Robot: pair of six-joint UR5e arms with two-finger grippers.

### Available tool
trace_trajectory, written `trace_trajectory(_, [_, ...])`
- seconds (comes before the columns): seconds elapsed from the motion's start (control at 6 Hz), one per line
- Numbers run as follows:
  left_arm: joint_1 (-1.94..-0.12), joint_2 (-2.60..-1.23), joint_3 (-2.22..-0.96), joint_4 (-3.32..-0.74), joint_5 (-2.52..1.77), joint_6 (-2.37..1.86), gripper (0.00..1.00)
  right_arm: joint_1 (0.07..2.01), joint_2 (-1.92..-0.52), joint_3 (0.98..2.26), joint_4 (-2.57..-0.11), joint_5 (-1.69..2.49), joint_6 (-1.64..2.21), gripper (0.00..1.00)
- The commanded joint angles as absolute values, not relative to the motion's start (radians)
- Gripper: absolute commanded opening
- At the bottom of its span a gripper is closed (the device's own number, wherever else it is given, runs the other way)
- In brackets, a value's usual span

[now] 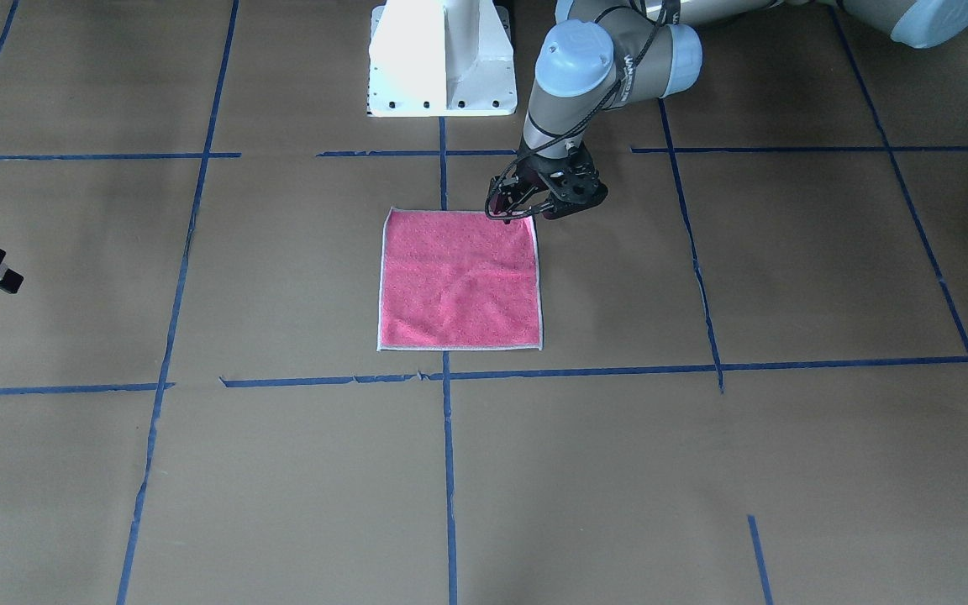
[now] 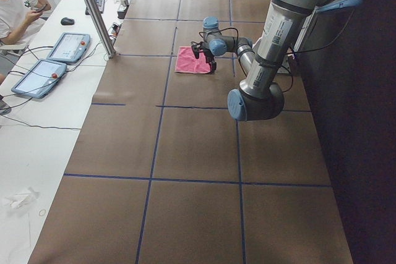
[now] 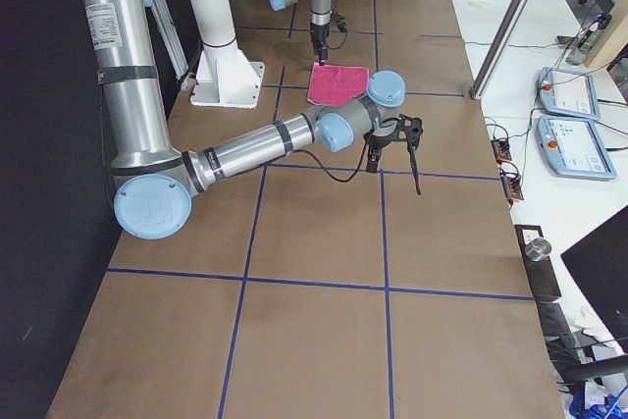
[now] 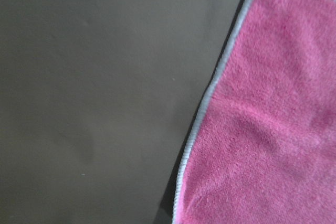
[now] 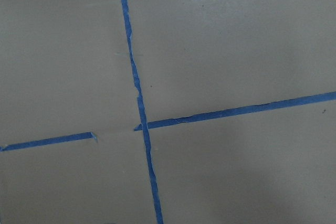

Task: Fold towel twice with both arms
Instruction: 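Move the left gripper to the pink towel's edge nearest it while the right arm approaches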

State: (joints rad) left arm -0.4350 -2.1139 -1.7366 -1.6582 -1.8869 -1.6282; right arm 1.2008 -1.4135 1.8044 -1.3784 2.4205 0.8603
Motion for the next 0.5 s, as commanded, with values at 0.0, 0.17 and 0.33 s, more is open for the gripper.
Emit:
trace_trajectory(0.0, [-0.433,-2.117,-1.712,-1.660,-1.884,-1.629,0.70,1.146,-1.384,1.822,-1.378,2.383,0.909,1.00])
trace_trajectory(0.17, [-0.433,-2.114,-1.713,-1.661,-1.885,-1.631,0.57,1.128,-1.368,1.825,-1.378,2.379,0.955,1.00])
trace_trajectory(0.33, [-0.433,-2.111,-1.713,-1.661,-1.884,-1.631,0.40,1.123,-1.368,1.825,-1.378,2.378,0.966,1.00])
